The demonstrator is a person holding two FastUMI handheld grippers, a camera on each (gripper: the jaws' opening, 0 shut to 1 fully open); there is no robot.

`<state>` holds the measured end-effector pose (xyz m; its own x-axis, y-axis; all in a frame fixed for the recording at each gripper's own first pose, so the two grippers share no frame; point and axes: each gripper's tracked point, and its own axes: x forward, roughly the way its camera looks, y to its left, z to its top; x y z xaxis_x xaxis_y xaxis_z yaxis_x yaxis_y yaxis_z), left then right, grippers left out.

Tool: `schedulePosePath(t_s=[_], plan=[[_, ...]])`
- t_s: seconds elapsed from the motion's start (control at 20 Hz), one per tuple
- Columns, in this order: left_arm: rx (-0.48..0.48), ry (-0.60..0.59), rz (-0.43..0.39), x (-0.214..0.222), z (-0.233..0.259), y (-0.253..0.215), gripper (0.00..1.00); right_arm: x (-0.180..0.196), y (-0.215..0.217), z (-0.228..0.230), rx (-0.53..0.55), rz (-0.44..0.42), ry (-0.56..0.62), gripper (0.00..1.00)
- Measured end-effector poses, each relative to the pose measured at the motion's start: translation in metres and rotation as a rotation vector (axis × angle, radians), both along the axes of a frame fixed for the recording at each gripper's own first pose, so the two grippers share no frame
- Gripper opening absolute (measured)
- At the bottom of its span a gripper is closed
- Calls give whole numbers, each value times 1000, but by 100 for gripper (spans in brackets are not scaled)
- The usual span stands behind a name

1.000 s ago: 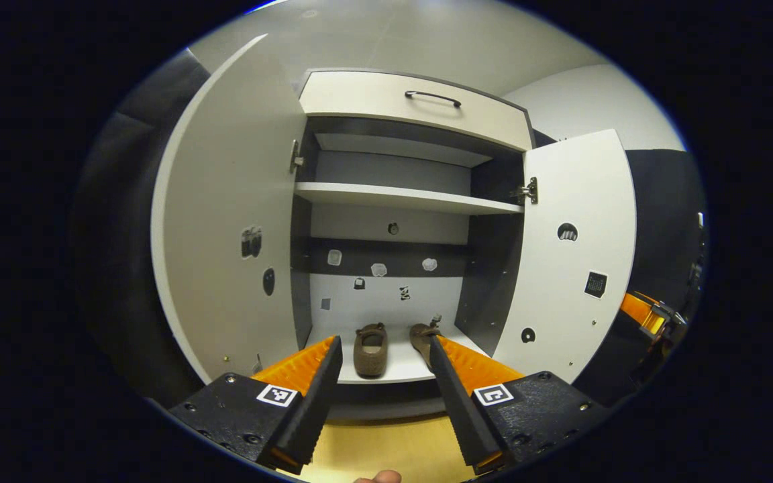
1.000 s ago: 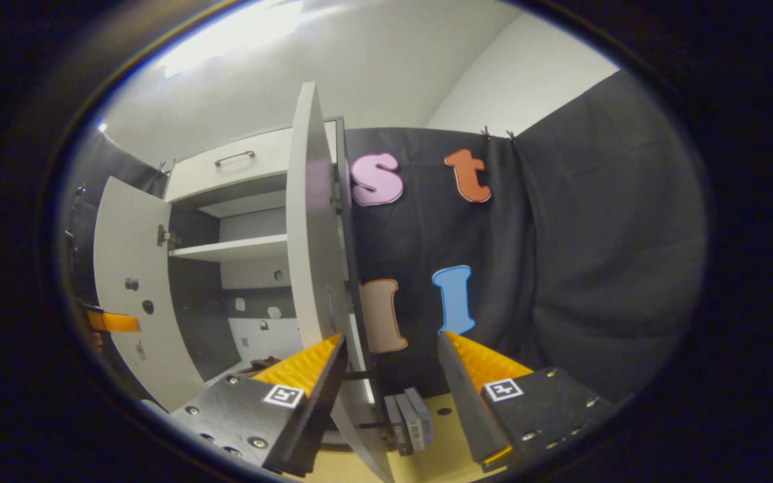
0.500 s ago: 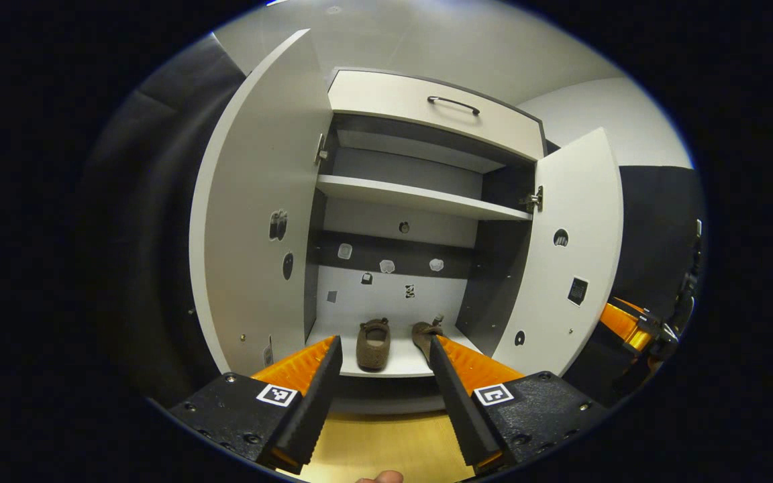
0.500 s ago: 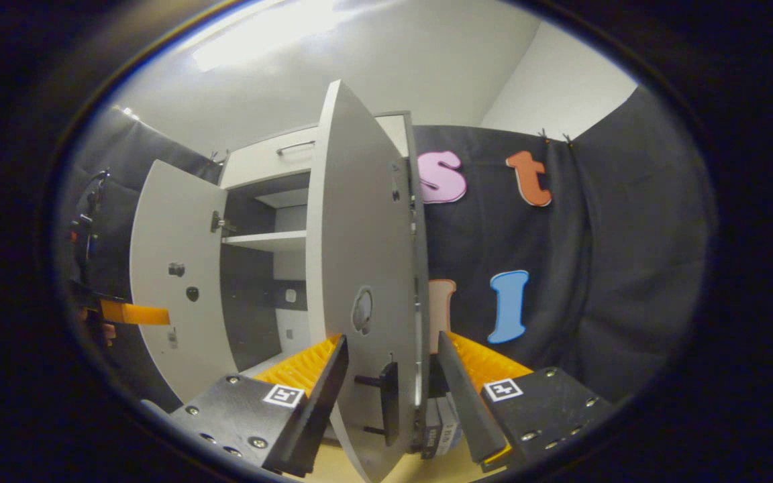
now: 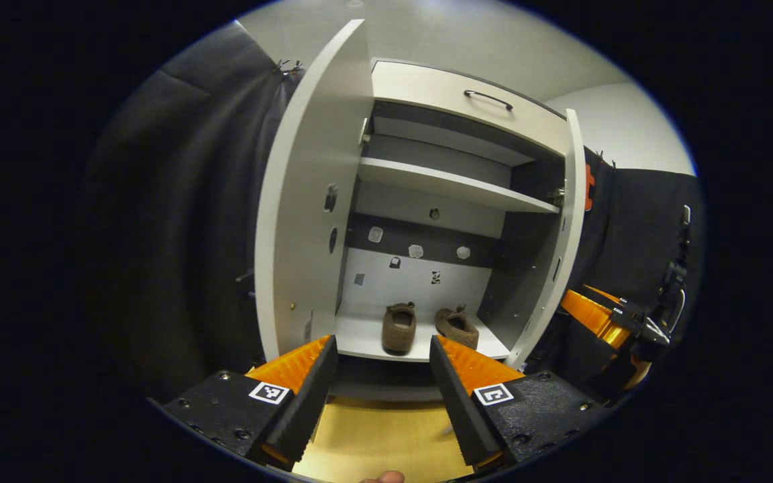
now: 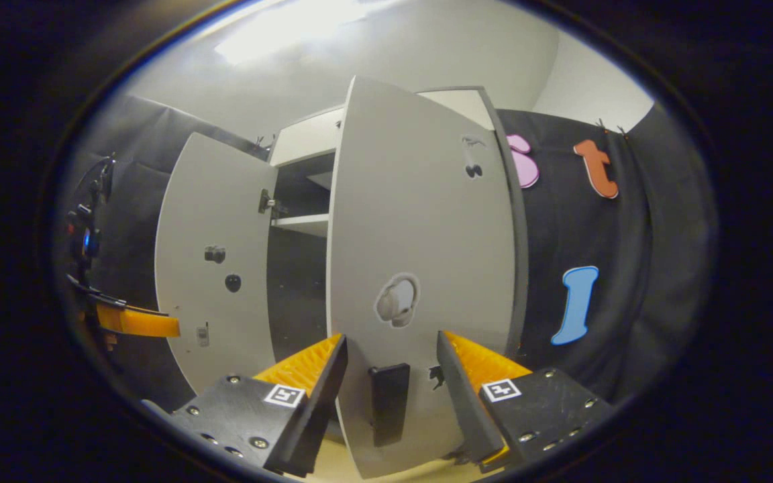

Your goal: Grab one shoe with the right hand and put it into the shoe cabinet, grab the other shoe with the left hand and put it into the shoe cabinet; then close the right door with the right hand and the left door with the left hand.

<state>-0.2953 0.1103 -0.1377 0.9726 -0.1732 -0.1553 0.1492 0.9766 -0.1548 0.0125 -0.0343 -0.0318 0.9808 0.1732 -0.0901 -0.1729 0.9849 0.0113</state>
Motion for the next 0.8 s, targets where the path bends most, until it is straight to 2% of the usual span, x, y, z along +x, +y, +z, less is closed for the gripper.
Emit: schedulePosePath(t_s=[0.05, 0.1, 0.65, 0.7, 0.8], plan=[[0, 2, 16, -2, -1, 6, 80, 6, 7, -2, 2, 7, 5, 81], [2, 1, 32, -2, -1, 13, 85, 11, 12, -6, 7, 12, 10, 81], [34, -21, 131, -20, -3, 59, 85, 45, 40, -37, 27, 14, 83, 81], [42, -28, 141, -23, -1, 64, 82, 48, 40, -37, 32, 9, 83, 81], [63, -50, 170, -29, 4, 75, 85, 54, 44, -40, 45, 6, 90, 81]])
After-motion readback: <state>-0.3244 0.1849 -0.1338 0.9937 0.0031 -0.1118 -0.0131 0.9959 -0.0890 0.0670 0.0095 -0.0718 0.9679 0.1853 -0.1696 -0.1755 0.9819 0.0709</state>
